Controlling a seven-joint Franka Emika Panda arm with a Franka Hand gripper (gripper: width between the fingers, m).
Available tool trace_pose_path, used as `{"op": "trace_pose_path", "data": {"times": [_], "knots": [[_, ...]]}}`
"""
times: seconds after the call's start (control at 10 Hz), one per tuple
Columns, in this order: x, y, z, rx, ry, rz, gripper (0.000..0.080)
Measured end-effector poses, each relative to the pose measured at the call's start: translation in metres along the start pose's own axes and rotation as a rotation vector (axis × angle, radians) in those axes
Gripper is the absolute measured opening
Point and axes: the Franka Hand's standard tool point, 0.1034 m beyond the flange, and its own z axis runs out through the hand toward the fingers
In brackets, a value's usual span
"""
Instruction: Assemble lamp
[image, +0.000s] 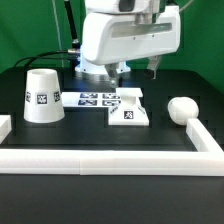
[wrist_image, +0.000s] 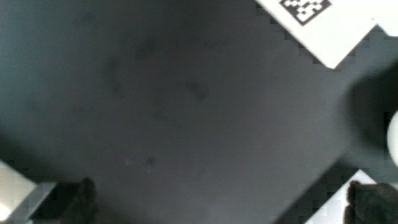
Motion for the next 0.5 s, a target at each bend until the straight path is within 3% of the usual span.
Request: {"op": "trace_pose_path", "data": {"times": [0.5], "knots": [[0.0024,-0.0026,0.0005,0.009,0.003,0.27,0.07]]}}
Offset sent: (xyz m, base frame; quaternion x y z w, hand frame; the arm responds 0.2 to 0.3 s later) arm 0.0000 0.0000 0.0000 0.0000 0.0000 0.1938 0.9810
